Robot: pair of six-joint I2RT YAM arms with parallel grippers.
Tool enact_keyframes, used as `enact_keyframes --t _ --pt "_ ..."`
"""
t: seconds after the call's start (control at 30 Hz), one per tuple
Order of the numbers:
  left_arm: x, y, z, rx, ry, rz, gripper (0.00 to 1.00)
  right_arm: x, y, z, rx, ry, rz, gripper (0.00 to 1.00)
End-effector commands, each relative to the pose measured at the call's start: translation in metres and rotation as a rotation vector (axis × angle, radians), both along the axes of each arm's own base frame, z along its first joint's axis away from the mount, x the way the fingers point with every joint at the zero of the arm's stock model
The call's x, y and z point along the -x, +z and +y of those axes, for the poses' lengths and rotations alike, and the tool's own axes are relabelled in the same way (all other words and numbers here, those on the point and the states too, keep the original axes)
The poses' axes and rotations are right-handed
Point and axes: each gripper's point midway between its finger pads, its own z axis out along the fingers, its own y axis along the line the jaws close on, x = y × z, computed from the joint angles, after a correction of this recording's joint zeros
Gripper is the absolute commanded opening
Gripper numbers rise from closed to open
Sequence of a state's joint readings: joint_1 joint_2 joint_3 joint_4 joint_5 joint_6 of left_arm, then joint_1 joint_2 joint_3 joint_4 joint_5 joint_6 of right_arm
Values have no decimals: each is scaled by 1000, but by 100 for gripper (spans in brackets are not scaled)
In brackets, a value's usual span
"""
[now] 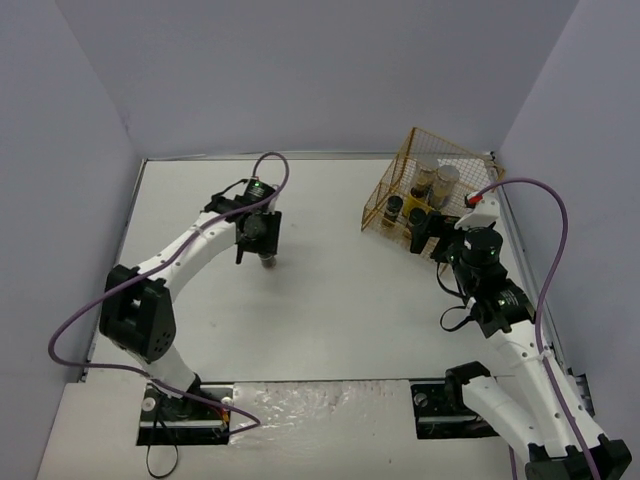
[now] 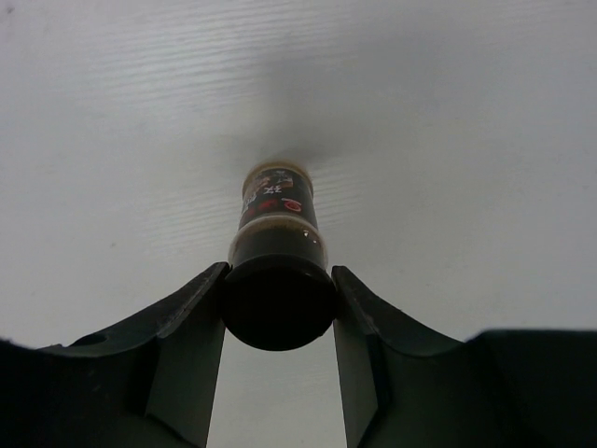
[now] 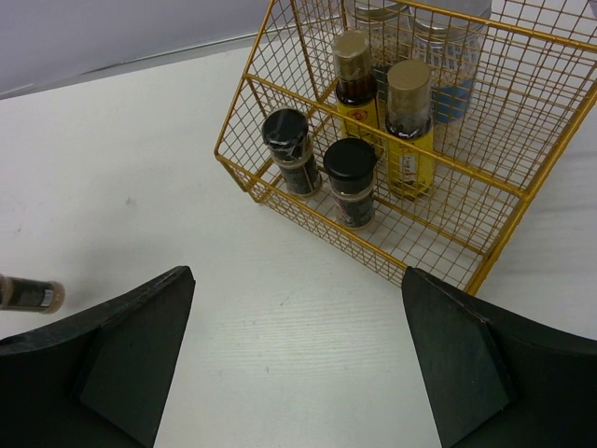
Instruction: Organize the condiment bottles
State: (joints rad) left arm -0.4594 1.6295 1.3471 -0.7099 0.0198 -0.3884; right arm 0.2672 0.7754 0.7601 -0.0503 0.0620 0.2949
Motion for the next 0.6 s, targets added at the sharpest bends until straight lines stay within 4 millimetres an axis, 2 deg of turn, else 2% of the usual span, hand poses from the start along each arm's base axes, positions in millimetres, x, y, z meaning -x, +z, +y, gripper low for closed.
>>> enact_keyframes --t 0.0,0.03,0.1,0.27,0.37,0.47,0.57 --pt "-10 33 -74 72 -130 -58 16 1 16 2 -17 15 -48 91" --pt "-12 37 -90 75 -158 -67 16 2 16 2 -17 17 -49 91" --pt "-9 28 -120 64 -223 -55 16 3 17 3 -19 21 -51 91" --pt "-5 21 -162 82 -307 -39 16 6 14 3 -14 27 -41 91" --pt "-1 16 -174 83 -333 -26 19 7 11 3 -14 30 -30 91" --pt "3 5 -177 70 -341 1 23 6 7 5 -14 39 -19 91" --pt "4 -1 -176 57 -336 8 43 3 4 8 -9 50 -5 91"
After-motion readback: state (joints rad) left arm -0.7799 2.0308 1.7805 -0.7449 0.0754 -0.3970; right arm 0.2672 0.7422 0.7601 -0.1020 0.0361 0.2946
